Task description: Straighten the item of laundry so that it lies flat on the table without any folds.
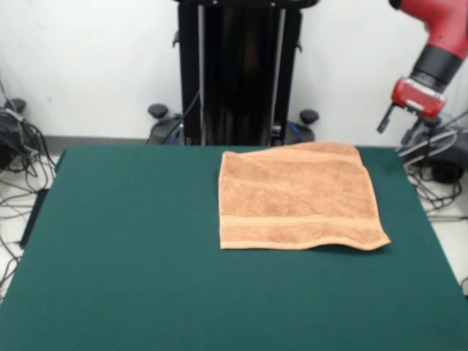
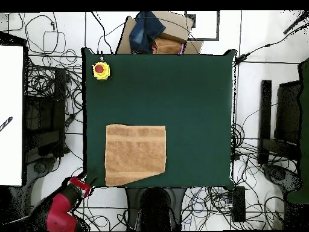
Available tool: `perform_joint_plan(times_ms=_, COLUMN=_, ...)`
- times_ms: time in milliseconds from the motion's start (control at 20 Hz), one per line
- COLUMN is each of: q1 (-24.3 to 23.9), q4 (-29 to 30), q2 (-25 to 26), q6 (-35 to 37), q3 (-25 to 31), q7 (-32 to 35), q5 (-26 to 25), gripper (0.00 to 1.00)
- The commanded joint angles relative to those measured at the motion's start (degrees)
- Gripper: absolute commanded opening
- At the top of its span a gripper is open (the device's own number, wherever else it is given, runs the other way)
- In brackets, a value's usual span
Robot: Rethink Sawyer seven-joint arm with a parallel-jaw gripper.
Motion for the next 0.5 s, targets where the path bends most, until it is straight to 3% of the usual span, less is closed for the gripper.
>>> perform_joint_plan(times_ms=50, q1=-0.1, q4=-2.9, q2=3.6, q6=-0.2, q3=0.6, q7=-7.8, q5=1.7, gripper=1.0)
perform_joint_plan(times_ms=500, q1=-0.6, q4=-4.5, q2=7.0, q6=-2.2, q3=0.0, q7=-6.9, q5=1.4, gripper=1.0)
